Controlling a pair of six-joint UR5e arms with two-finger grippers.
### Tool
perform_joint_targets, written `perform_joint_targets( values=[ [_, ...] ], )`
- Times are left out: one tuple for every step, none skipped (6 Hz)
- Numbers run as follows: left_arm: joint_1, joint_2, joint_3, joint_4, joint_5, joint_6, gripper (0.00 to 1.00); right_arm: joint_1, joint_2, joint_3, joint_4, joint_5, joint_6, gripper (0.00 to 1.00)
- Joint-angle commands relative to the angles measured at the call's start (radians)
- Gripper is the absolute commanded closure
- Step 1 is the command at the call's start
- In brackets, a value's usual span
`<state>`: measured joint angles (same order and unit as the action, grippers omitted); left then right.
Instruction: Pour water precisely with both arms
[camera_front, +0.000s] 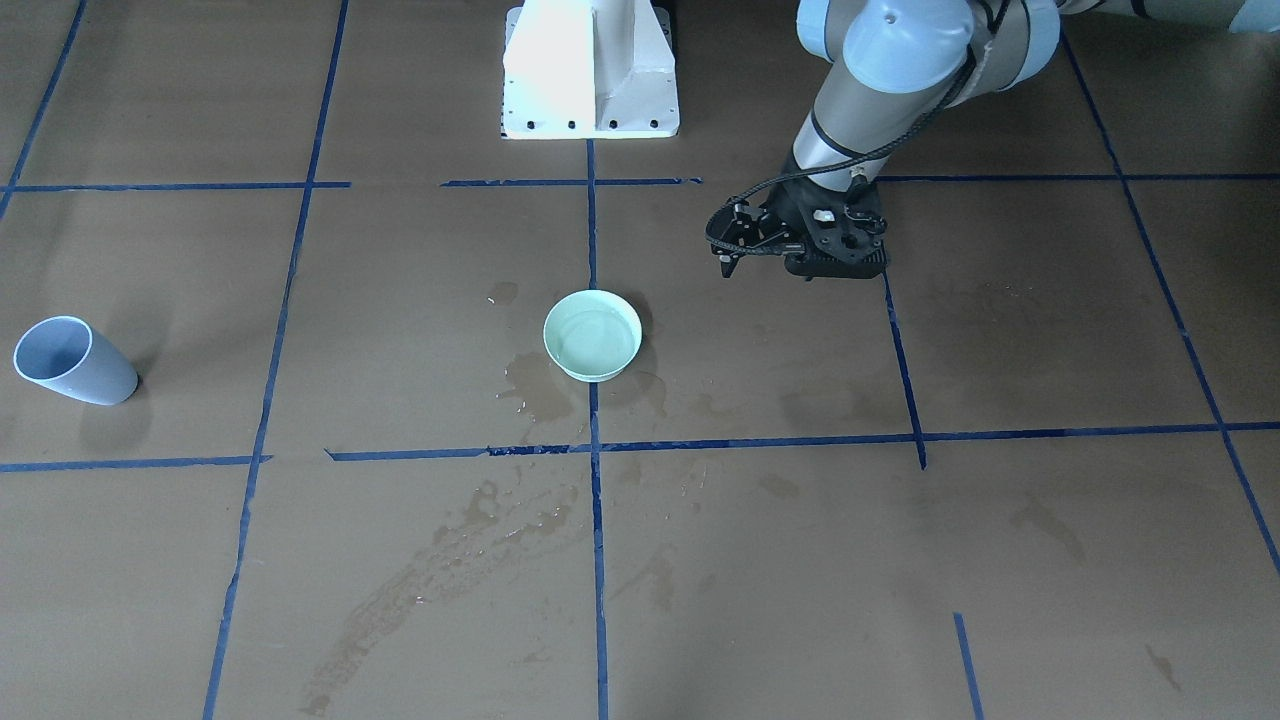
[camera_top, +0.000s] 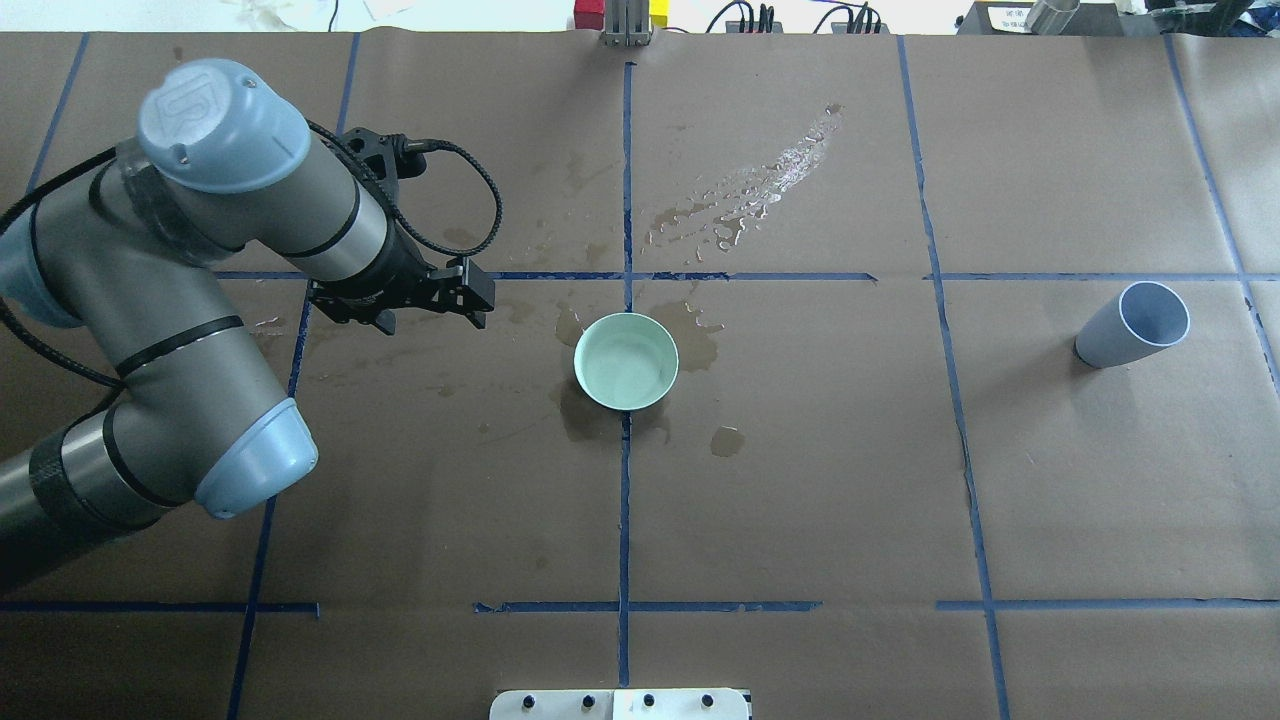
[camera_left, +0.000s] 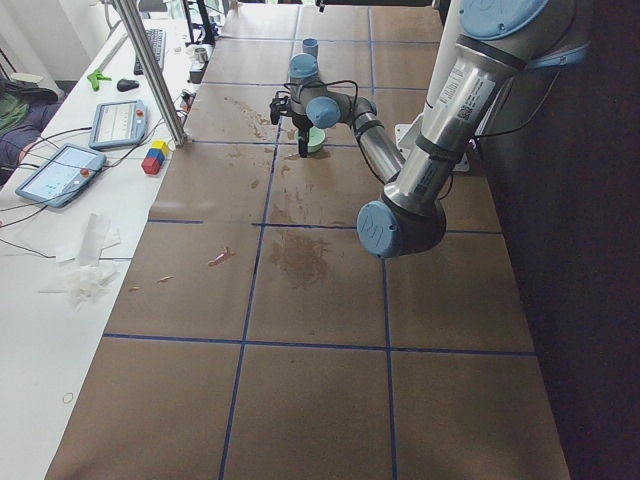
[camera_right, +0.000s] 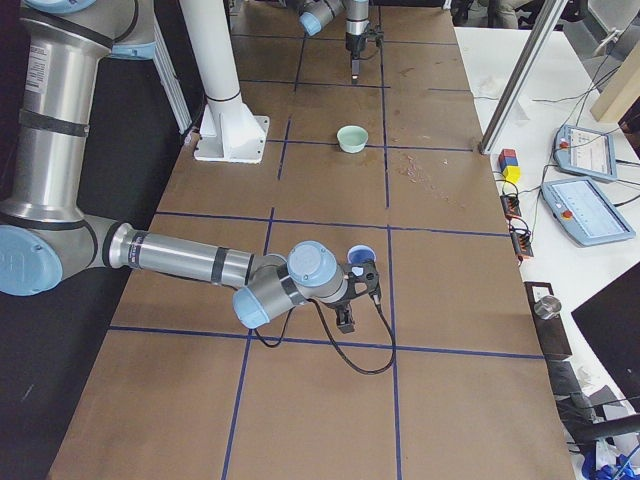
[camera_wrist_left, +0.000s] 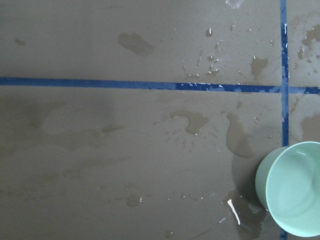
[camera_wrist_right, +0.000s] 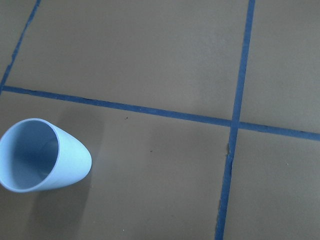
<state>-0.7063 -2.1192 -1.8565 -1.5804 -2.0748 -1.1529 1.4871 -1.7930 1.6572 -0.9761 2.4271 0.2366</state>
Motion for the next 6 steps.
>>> perform_joint_targets(
  values=[
    [0.06,-0.05,0.037,-0.003,0.065,-0.089,0.0,0.075,0.003,0.128,-0.418,-0.038,-0.231,0.0],
    [0.091,-0.088,0.09,-0.03,0.102,-0.14,0.0,0.109,0.007,0.131,-0.455,-0.048,-0.3,0.0],
    [0.125,-0.122,0.174,-0.108,0.16,-0.198,0.0,0.111,0.007,0.131,-0.455,-0.054,-0.301,0.0],
    [0.143,-0.148,0.259,-0.187,0.171,-0.243,0.0,0.111,0.004,0.13,-0.454,-0.054,-0.304,0.0],
    [0.165,-0.162,0.298,-0.209,0.206,-0.272,0.0,0.111,0.003,0.128,-0.451,-0.054,-0.304,0.0],
    [0.192,-0.182,0.325,-0.211,0.244,-0.281,0.01,0.111,0.003,0.128,-0.451,-0.054,-0.3,0.0]
  ],
)
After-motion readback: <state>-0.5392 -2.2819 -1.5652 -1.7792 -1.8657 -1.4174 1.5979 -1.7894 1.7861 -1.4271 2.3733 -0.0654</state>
